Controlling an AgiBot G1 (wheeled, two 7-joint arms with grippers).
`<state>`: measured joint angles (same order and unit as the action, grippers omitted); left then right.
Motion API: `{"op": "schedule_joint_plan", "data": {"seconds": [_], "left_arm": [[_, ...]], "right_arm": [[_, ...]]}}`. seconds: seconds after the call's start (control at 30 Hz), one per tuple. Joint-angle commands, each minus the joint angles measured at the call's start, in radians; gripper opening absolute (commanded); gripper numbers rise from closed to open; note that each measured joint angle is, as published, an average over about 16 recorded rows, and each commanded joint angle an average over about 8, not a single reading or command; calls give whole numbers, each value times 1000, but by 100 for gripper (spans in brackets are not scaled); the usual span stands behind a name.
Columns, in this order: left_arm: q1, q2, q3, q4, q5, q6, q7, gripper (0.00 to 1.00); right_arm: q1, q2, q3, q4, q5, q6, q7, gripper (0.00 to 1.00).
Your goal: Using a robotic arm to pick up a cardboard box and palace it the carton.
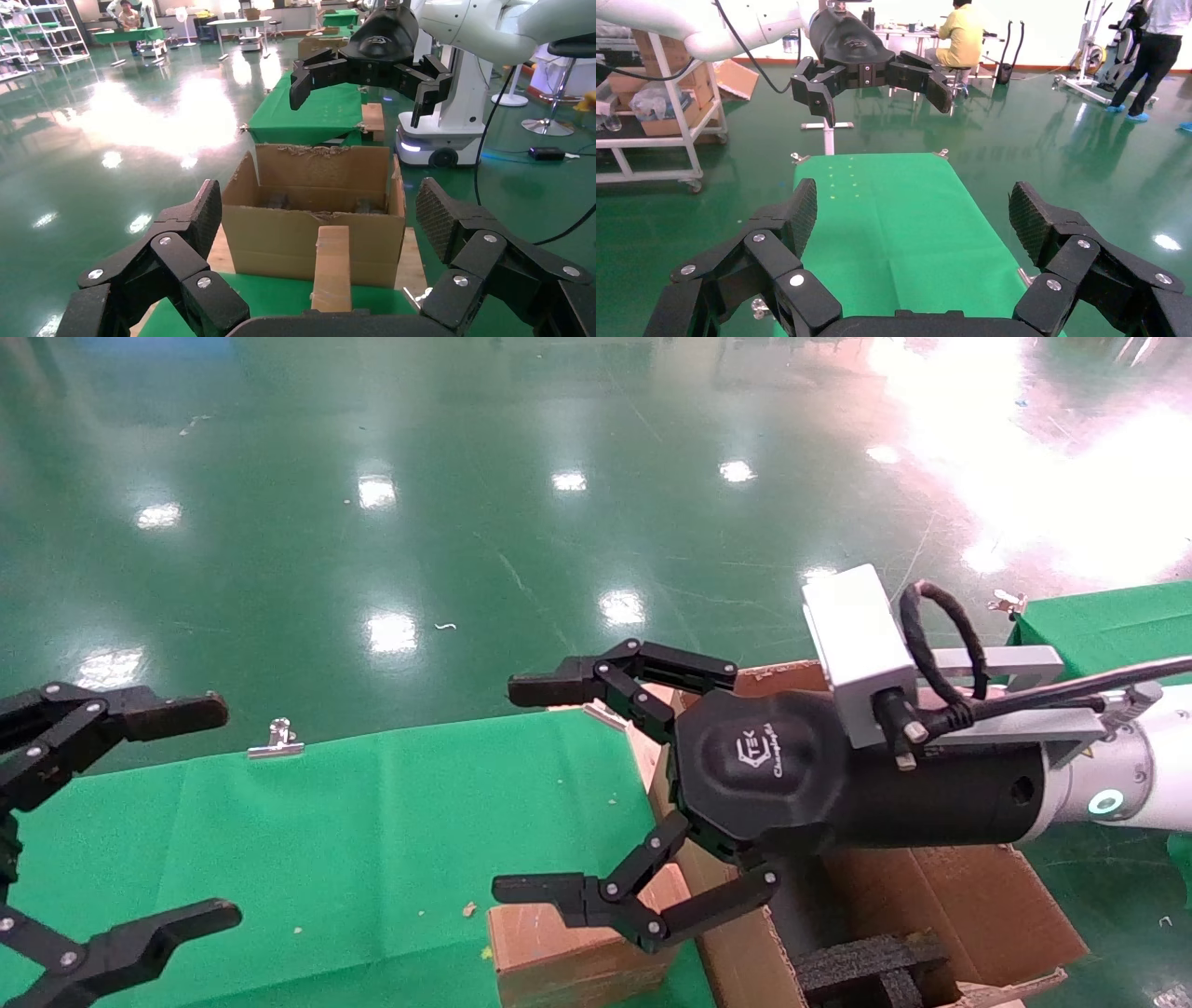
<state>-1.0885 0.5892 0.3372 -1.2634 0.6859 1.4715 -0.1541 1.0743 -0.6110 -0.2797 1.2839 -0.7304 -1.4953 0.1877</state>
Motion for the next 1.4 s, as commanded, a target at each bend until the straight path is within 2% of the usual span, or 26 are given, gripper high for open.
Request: {"op": "schedule_joint_plan", "data": {"seconds": [0.03,0.5,0.57,0.77,0.83,1.13,1.27,1.4], "left_arm": [[0,0,0,0,0,0,0,100],[0,0,0,0,0,0,0,100],[0,0,0,0,0,0,0,85],[0,0,0,0,0,0,0,10],[0,0,0,0,0,0,0,0],[0,0,0,0,0,0,0,0],[0,0,0,0,0,0,0,0],[0,0,0,0,0,0,0,0]], "right_arm": [[0,0,0,0,0,0,0,100],[0,0,0,0,0,0,0,100],[0,0,0,0,0,0,0,100],[0,0,0,0,0,0,0,100],[0,0,0,0,0,0,0,100],[15,3,-11,-2,-27,-7,1,100],[66,6,-50,-7,-111,-33,8,100],[145,-6,-119,-14,-240,-63,23,100]]}}
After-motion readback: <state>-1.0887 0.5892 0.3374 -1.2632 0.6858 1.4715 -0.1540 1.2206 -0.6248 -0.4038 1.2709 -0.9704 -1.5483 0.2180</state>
